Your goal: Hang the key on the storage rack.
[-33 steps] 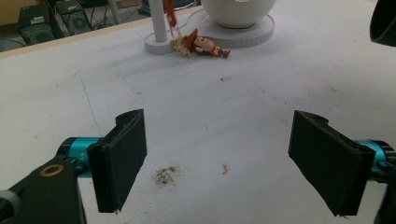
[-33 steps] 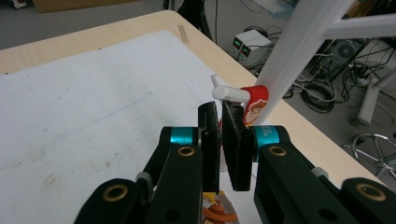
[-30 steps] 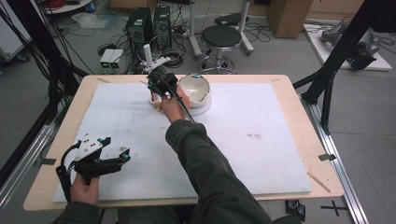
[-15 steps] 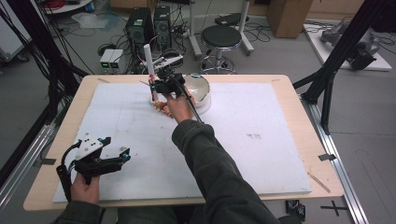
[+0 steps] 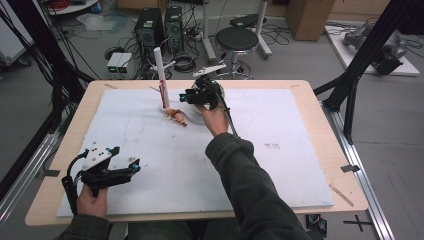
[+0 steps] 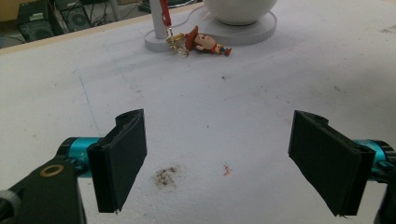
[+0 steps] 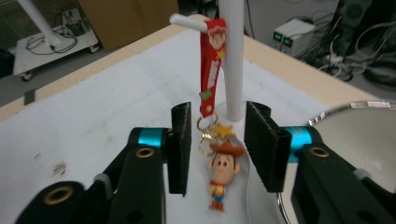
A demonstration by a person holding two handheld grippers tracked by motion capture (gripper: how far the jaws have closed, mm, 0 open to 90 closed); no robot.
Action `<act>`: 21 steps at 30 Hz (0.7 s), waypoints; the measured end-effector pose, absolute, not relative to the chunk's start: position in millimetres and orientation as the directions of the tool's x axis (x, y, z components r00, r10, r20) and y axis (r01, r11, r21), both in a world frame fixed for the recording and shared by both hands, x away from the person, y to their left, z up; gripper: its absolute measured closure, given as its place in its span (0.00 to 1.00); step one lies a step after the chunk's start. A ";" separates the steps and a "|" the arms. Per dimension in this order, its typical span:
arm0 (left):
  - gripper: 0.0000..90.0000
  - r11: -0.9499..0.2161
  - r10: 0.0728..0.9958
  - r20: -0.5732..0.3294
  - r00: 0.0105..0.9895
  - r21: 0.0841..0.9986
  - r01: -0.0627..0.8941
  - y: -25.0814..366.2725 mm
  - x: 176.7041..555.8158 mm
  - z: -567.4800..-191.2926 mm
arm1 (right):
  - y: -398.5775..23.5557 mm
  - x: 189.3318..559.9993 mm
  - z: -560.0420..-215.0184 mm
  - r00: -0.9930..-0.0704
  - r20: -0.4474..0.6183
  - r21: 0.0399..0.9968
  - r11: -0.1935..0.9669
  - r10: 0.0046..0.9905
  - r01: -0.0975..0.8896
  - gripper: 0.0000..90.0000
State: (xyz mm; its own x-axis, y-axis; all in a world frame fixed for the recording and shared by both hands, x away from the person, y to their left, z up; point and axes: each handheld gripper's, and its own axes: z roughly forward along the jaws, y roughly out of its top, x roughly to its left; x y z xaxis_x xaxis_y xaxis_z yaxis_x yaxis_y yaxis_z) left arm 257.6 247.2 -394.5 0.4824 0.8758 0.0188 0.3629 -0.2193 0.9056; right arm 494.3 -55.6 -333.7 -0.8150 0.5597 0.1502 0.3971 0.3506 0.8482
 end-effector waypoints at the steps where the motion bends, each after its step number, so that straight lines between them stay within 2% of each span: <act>1: 0.22 -0.218 0.877 0.019 0.480 0.906 0.363 247.5 257.6 -394.5 | -60.1 493.4 -334.5 -0.814 0.158 0.850 0.343 0.558 0.400 0.67; 21: 0.22 -0.223 0.878 0.020 0.478 0.900 0.374 248.6 255.0 -396.4 | -116.9 467.9 -336.7 -0.839 0.181 0.872 0.311 0.513 0.378 0.46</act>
State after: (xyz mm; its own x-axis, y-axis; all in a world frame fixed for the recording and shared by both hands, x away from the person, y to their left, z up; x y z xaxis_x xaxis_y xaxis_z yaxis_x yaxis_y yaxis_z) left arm 255.0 248.6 -396.4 0.4776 0.8784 0.0196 0.3741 -0.2235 0.9001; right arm 467.9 -116.9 -336.7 -0.8393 0.5127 0.1809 0.3780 0.3111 0.8720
